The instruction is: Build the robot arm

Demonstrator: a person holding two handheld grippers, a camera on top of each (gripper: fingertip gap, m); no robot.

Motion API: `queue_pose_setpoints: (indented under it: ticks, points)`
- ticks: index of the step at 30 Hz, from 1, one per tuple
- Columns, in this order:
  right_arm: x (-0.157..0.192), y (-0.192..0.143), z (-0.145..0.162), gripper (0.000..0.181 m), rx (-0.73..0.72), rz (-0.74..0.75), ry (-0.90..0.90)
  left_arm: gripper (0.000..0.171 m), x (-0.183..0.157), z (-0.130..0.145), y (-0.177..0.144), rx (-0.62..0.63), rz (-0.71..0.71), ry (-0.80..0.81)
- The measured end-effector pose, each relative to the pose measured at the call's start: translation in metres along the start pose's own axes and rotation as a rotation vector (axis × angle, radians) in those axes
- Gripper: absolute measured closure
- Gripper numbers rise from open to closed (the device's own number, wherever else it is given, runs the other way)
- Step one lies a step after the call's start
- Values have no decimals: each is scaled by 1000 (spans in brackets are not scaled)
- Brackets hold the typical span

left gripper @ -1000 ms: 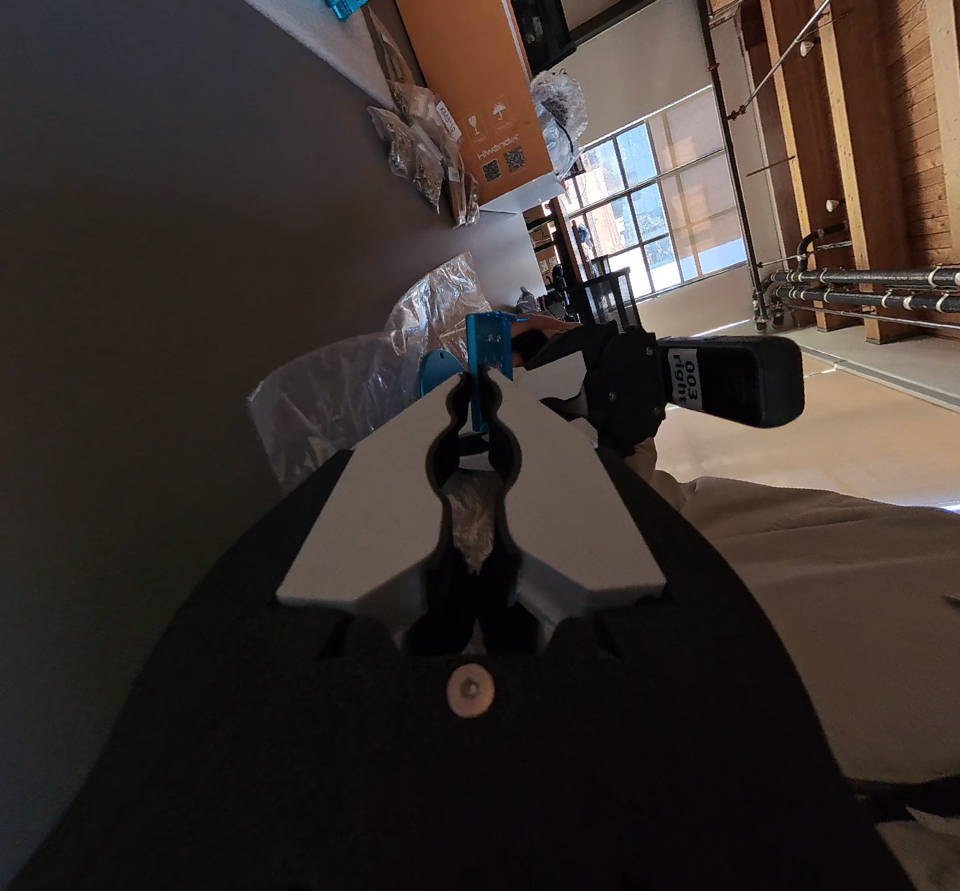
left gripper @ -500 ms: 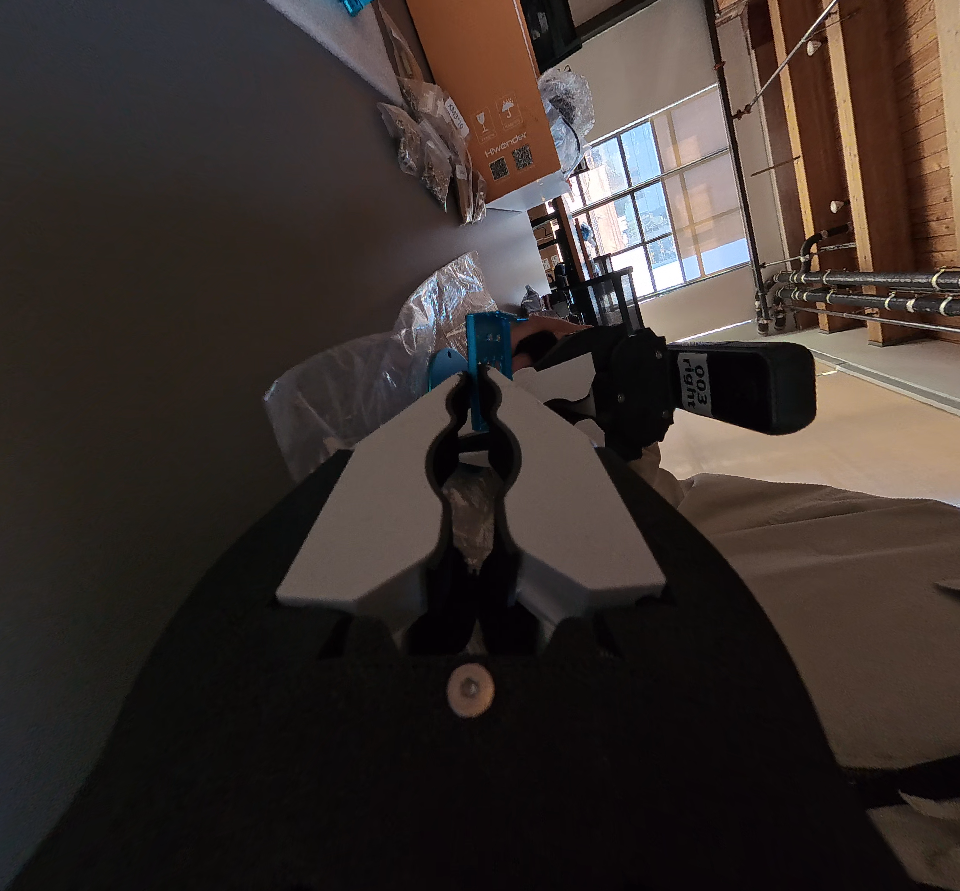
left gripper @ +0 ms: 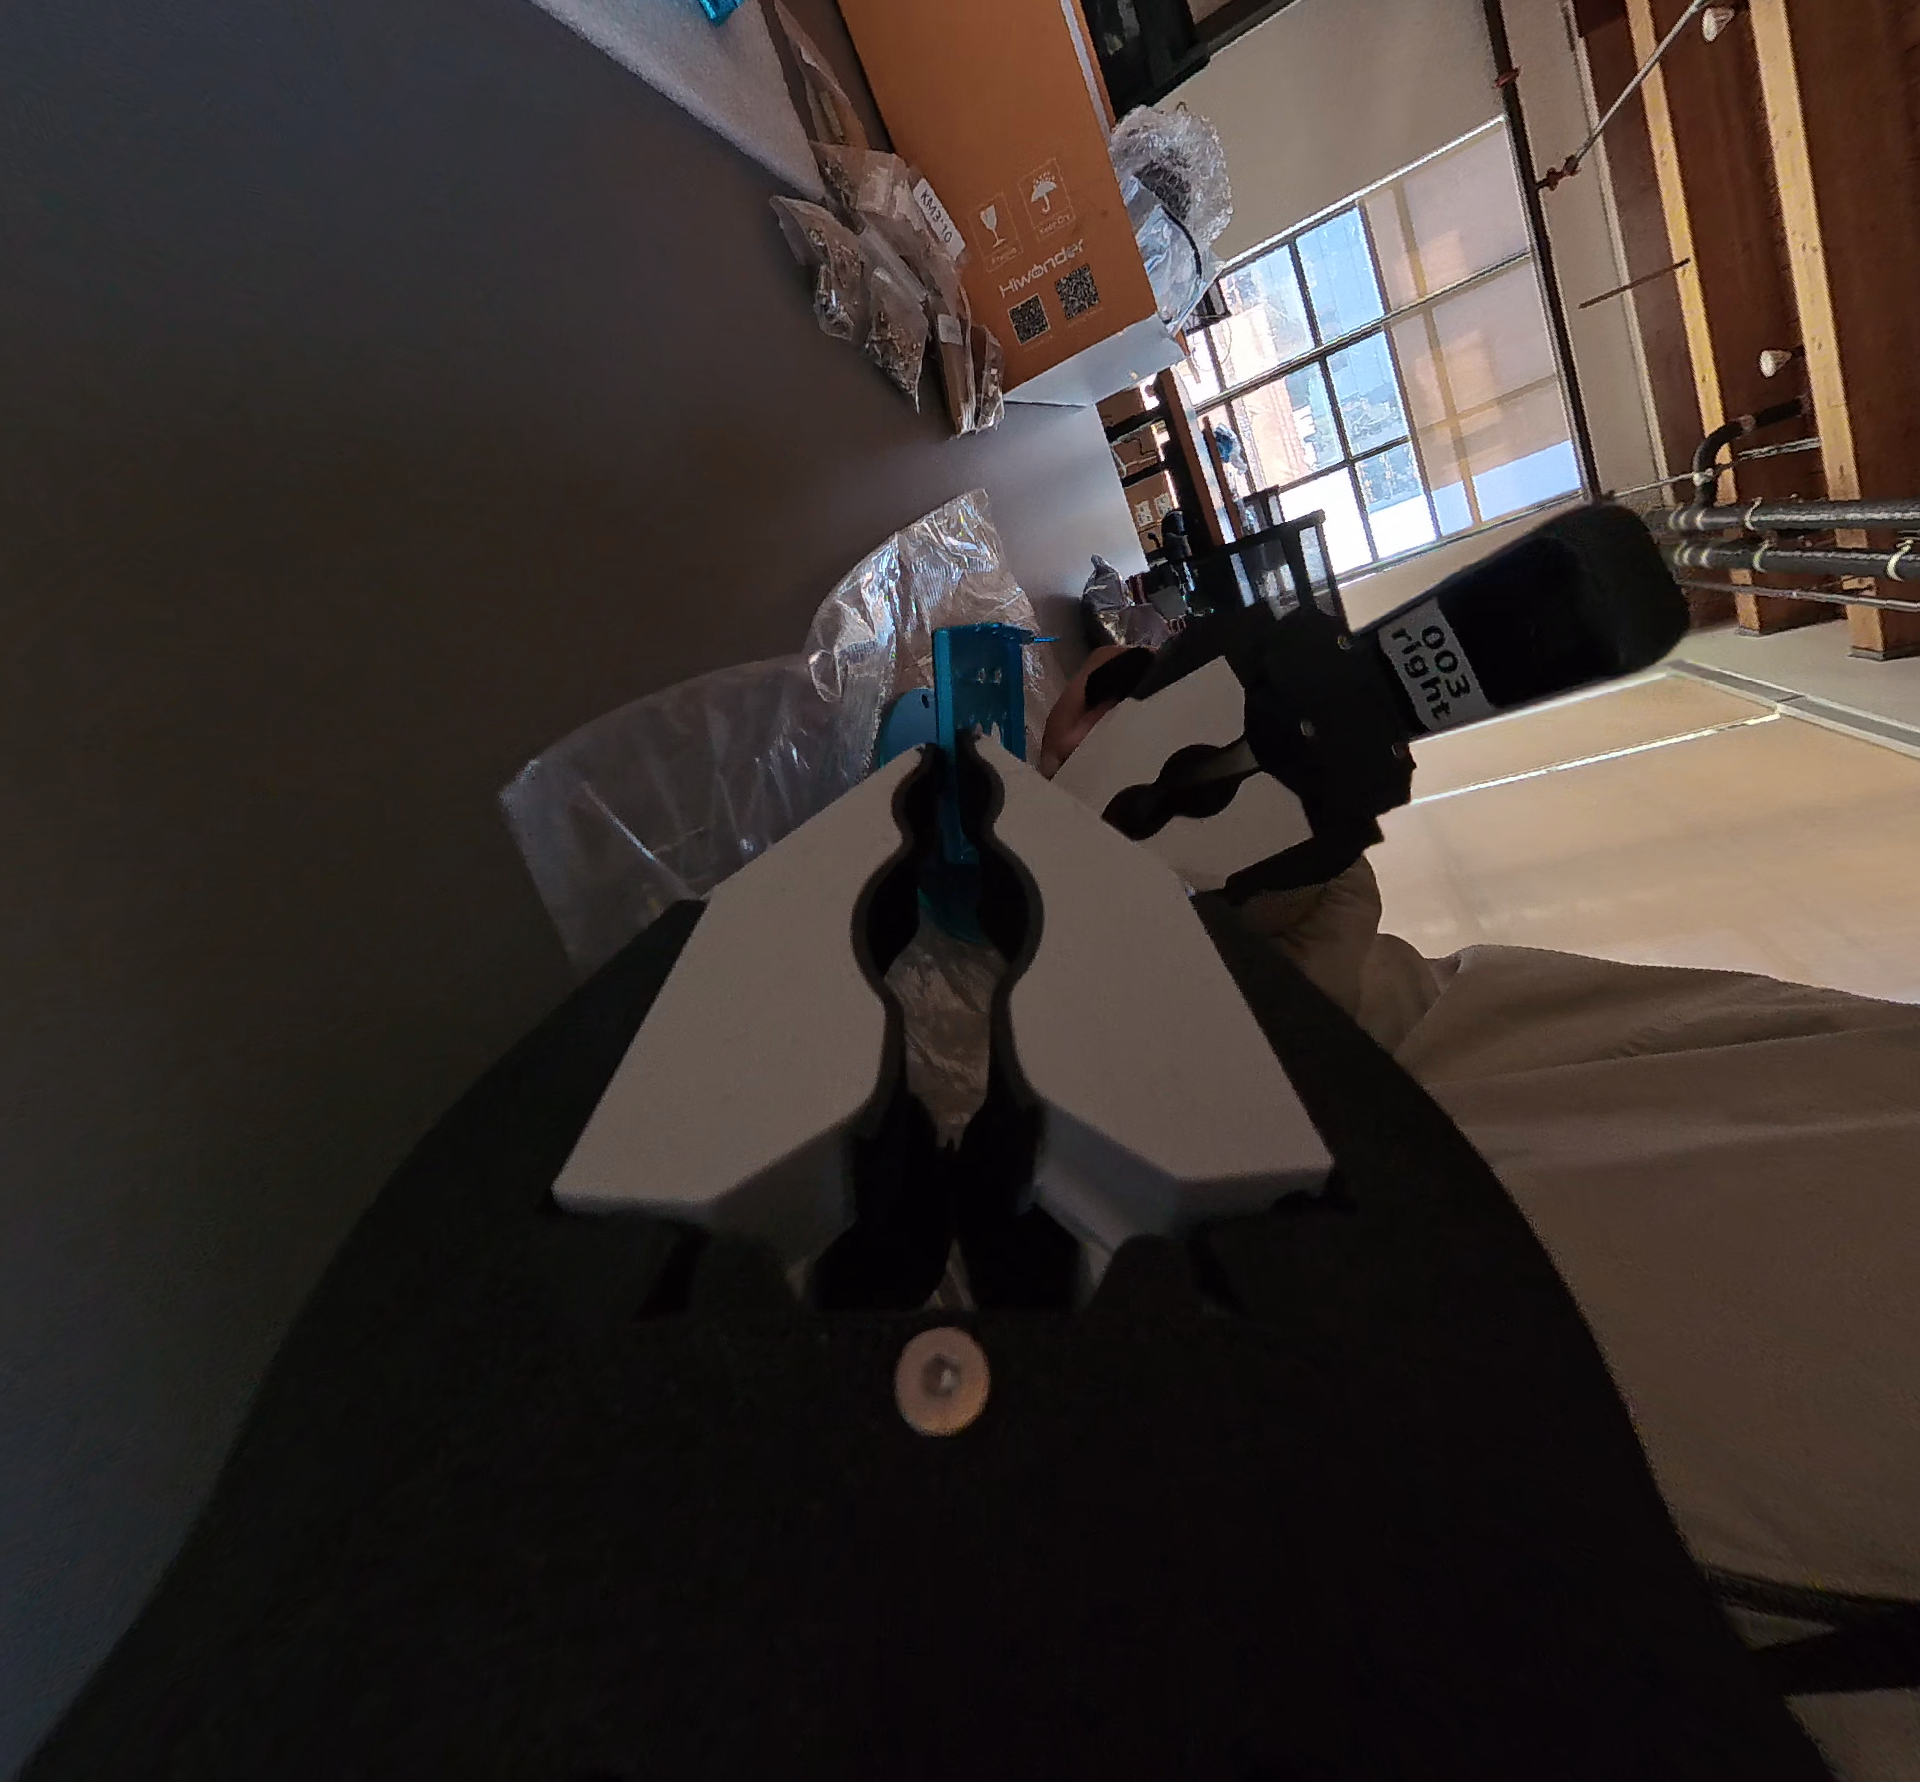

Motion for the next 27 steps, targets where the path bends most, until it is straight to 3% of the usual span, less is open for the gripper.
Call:
queue_pose_setpoints:
  ticks: [8, 15, 20, 27]
  points:
    - [-12, -14, -5, 181, -187, -197, 421, 170, -4, 3, 4, 22, -22, 49]
    - [-9, -11, -16, 181, -213, -281, 591, 170, -9, 7, 10, 34, -21, 70]
    - [-5, 4, -21, 181, -153, -160, 581, 170, -13, 11, 14, 52, -33, 93]
    - [-5, 8, -21, 181, -84, -105, 601, 170, -15, 15, 16, 64, -23, 89]
Point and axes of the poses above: each gripper's, where its closed fingertips meet, y out along the fingers, z out of its underside, x = y × z across the jaws, the point moved 7 cm from there along -y, back along the fingers, and after that the axes turned 12 degrees about y, right-handed, at the moved point
